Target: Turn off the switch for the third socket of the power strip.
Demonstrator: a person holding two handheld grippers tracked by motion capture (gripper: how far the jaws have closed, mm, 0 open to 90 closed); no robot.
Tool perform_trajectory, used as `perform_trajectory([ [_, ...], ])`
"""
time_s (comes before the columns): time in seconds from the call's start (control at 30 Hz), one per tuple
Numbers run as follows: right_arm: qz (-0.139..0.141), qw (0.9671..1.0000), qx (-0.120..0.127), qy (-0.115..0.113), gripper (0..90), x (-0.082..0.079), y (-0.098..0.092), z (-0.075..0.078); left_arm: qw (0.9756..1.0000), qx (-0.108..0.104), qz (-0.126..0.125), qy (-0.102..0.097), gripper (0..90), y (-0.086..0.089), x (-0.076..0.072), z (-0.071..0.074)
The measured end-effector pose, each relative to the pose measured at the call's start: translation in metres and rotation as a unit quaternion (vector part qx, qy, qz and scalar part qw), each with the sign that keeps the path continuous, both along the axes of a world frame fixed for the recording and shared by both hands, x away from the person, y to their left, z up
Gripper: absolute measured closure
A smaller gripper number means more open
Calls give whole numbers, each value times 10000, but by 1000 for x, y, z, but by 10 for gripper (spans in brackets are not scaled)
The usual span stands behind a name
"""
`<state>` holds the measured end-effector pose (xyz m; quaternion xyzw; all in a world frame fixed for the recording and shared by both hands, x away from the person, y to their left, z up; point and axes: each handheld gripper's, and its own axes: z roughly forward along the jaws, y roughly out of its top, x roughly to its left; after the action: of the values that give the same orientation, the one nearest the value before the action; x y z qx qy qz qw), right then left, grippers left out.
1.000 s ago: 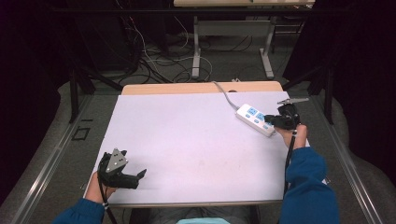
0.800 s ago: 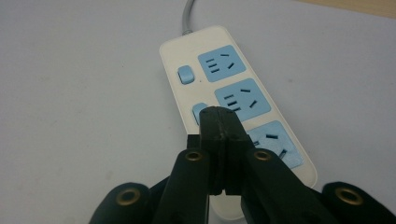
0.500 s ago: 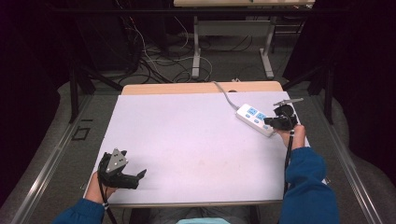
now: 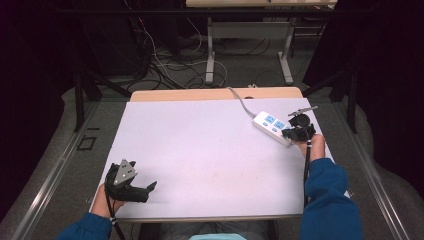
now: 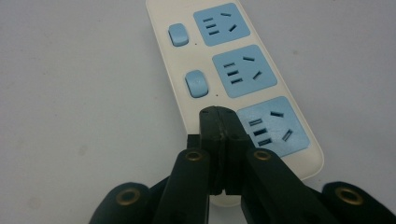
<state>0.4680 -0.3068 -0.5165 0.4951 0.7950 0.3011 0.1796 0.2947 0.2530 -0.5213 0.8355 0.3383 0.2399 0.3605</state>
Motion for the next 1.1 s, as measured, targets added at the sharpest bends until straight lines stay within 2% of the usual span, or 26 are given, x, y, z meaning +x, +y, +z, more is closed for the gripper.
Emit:
perform_trajectory([
  [0.13, 12, 9999, -106, -2, 900, 1, 0, -2, 10000, 7, 4, -2, 12, 0, 0, 0],
  [0.17, -27, 9999, -93, 69, 900, 1, 0, -2, 10000, 5, 0, -1, 12, 0, 0, 0],
  [0.23, -30, 9999, -126, -2, 900, 1, -1, -4, 10000, 2, 4, -2, 12, 0, 0, 0],
  [0.33, -51, 10000, -79, -5, 900, 1, -3, -4, 10000, 3, 2, 1, 12, 0, 0, 0],
  [0.4, -90, 9999, 115, 19, 900, 1, -7, -6, 10000, 50, -6, -24, 12, 0, 1, 0],
  [0.43, -90, 9999, 115, 19, 900, 1, -7, -6, 10000, 8, -4, 42, 12, -1, 0, -1],
  [0.6, -184, 9996, 224, 53, 900, 0, -8, -7, 10000, 15, -6, 39, 12, -1, 1, -1],
  [0.77, -186, 9998, 103, -14, 900, 0, -6, -7, 10000, 60, -2, 32, 12, -1, 1, -1],
  [1.1, -190, 9997, -113, -58, 900, -1, -2, -6, 10000, 5, 25, 29, 13, -1, 1, -1],
])
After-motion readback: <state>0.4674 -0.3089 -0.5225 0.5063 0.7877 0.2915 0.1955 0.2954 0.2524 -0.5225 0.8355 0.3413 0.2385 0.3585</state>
